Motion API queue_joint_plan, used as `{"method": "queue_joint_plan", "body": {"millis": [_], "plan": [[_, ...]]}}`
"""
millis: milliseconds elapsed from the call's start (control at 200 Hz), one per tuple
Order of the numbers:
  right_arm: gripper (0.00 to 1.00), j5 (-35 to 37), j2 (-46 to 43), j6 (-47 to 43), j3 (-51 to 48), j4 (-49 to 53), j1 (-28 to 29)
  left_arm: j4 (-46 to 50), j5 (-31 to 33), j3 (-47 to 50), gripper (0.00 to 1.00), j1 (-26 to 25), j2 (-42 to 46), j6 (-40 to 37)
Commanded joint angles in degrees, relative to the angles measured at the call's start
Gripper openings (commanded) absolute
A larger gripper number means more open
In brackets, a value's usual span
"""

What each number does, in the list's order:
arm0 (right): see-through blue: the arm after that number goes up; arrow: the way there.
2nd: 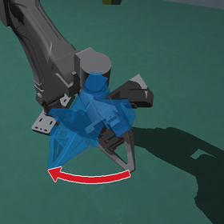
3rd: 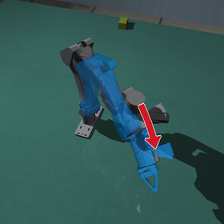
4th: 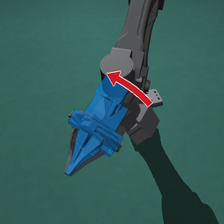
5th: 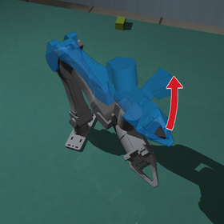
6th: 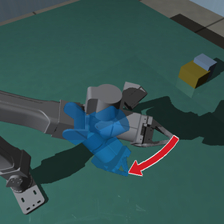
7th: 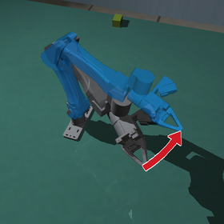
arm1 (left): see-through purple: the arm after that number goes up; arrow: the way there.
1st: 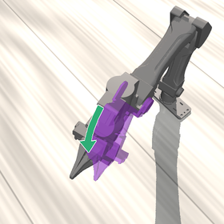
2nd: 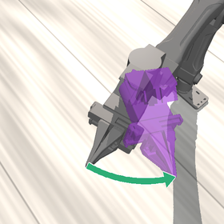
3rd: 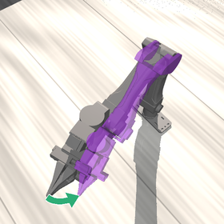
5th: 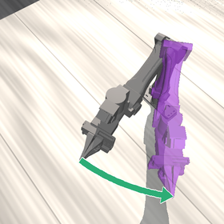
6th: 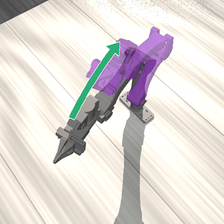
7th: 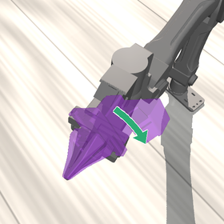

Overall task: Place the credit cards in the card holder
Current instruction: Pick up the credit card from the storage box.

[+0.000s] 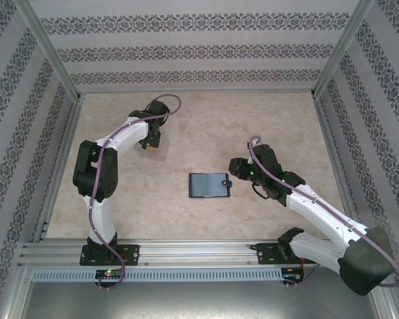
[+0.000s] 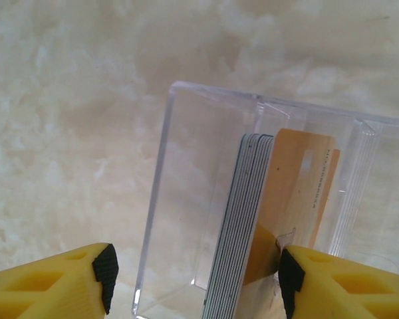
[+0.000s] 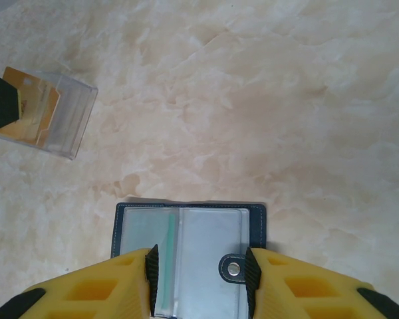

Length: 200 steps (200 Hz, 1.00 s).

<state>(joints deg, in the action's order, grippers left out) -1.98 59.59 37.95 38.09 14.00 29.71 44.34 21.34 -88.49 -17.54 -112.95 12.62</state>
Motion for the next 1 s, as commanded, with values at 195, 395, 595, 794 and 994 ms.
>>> {"method": "queue_joint_plan", "body": {"millis": [195, 395, 595, 794, 994], "plan": [[0.42, -0.28, -0.93, 0.63, -0.73, 0.68, -0.71, 1.01, 1.03, -0.32, 0.38, 0.78, 2.15, 0.9], [0.41, -0.16, -1.48, 1.16, -1.26, 0.43, -0.88, 0.83, -0.2, 0.23, 0.21, 0.78, 3.15, 0.79], [0.41, -0.26, -1.72, 1.51, -1.35, 0.66, -1.16, 1.84, -0.35, -0.1, 0.09, 0.82, 4.29, 1.08], [0.41, -1.13, -2.23, 1.47, -1.17, 0.61, -1.24, 5.45, -4.34, -1.27, 0.08, 0.8, 8.16, 3.94], [0.41, -5.1, -1.18, 0.89, 0.1, -1.39, -0.82, 9.78, -12.19, -1.78, 0.0, 0.75, 12.71, 7.13]]}}
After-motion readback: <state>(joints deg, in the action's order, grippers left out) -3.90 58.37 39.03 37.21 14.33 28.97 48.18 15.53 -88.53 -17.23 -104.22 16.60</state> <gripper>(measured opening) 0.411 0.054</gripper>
